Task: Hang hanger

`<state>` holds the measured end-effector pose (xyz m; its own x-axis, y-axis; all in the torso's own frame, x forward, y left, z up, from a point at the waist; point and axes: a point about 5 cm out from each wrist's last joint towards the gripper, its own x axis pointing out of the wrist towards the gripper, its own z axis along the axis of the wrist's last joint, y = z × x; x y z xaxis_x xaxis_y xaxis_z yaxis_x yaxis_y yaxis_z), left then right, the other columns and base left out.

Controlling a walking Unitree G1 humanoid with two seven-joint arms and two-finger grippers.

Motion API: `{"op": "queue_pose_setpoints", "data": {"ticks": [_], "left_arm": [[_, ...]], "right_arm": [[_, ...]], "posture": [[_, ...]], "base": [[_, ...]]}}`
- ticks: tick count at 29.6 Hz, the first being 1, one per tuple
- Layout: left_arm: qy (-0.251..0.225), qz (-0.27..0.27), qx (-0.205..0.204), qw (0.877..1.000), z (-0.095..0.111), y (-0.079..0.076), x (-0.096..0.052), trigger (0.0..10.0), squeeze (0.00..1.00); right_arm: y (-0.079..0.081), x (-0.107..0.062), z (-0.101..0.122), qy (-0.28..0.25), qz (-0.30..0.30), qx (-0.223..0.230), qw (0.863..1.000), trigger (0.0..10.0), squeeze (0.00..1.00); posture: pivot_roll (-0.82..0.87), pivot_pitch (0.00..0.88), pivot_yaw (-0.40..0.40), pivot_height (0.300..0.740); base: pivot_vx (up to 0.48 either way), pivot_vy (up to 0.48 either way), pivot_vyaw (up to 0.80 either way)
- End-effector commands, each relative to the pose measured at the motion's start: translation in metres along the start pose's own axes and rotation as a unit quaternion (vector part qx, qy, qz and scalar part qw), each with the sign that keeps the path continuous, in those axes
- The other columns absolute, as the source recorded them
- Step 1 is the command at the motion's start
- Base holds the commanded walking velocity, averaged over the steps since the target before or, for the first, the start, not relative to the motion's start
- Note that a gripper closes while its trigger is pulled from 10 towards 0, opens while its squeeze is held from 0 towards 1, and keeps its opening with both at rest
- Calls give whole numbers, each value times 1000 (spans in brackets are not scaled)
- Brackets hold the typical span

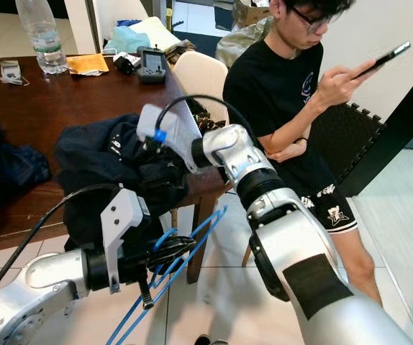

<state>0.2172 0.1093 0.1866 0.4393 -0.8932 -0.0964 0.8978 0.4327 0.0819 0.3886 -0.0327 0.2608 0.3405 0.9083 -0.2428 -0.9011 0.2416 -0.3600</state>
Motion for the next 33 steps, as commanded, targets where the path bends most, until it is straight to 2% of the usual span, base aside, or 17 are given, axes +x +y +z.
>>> {"op": "queue_pose_setpoints", "data": {"ticks": [1,6,8,11,12,15,16,17,19,21,22,23,24,30,31,32,33], "left_arm": [[10,-17,-3,1000,-3,-7,0,10000,0],[18,-22,-7,1000,-7,-8,-1,10000,0],[35,-21,-10,999,-13,-8,-4,10000,0],[42,-18,-10,999,-16,-7,-4,10000,0],[52,-5,-13,999,-23,-5,-5,10000,0],[52,-5,-13,999,-23,-5,-5,10000,0],[62,17,-20,998,-32,-2,-4,10000,0],[62,17,-20,998,-32,-2,-4,10000,0],[64,72,-32,995,-45,8,-2,10000,0],[64,72,-32,995,-45,8,-2,10000,0],[59,95,-36,993,-49,13,-1,10000,0],[59,95,-36,993,-49,13,-1,10000,0],[62,126,-34,990,-54,21,-1,10000,0],[63,158,-35,985,-59,29,-3,10000,0],[66,177,-33,981,-62,35,-5,10000,0],[66,177,-33,981,-62,35,-5,10000,0],[67,190,-31,979,-64,39,-7,10000,0]], "right_arm": [[-12,-7,3,-23,-63,34,997,10000,0],[-27,-22,-1,-50,-153,84,983,10000,0],[-43,-49,-14,-75,-235,141,959,10000,0],[-47,-60,-21,-80,-265,157,948,10000,0],[-52,-77,-35,-72,-320,178,928,10000,0],[-52,-77,-35,-72,-320,178,928,10000,0],[-56,-98,-55,-57,-382,200,901,10000,0],[-56,-98,-55,-57,-382,200,901,10000,0],[-51,-136,-95,-22,-479,240,844,10000,0],[-51,-136,-95,-22,-479,240,844,10000,0],[-47,-146,-109,-9,-505,251,826,10000,0],[-47,-146,-109,-9,-505,251,826,10000,0],[-38,-155,-127,-1,-526,268,807,10000,0],[-26,-161,-143,1,-535,280,797,10000,0],[-13,-158,-155,-14,-508,294,810,10000,0],[-13,-158,-155,-14,-508,294,810,10000,0],[5,-153,-164,-43,-463,309,830,10000,0]], "posture": [[215,121,-123,740],[218,124,-117,740],[220,126,-115,740],[220,126,-115,740],[217,127,-108,740],[217,127,-108,740],[217,127,-108,740],[217,127,-108,740],[205,119,-105,740],[205,119,-105,740],[204,119,-104,740],[204,119,-104,740],[194,111,-101,740],[186,109,-97,740],[180,105,-89,740],[180,105,-89,740],[171,104,-81,740]], "base": [[0,0,0],[0,0,0],[0,0,0],[0,0,0],[0,0,0],[0,0,0],[0,0,0],[0,0,0],[0,0,-387],[0,0,-775],[0,0,-775],[0,0,-775],[0,0,-775],[0,0,-775],[0,0,-781],[0,0,-781],[0,0,-788]]}}
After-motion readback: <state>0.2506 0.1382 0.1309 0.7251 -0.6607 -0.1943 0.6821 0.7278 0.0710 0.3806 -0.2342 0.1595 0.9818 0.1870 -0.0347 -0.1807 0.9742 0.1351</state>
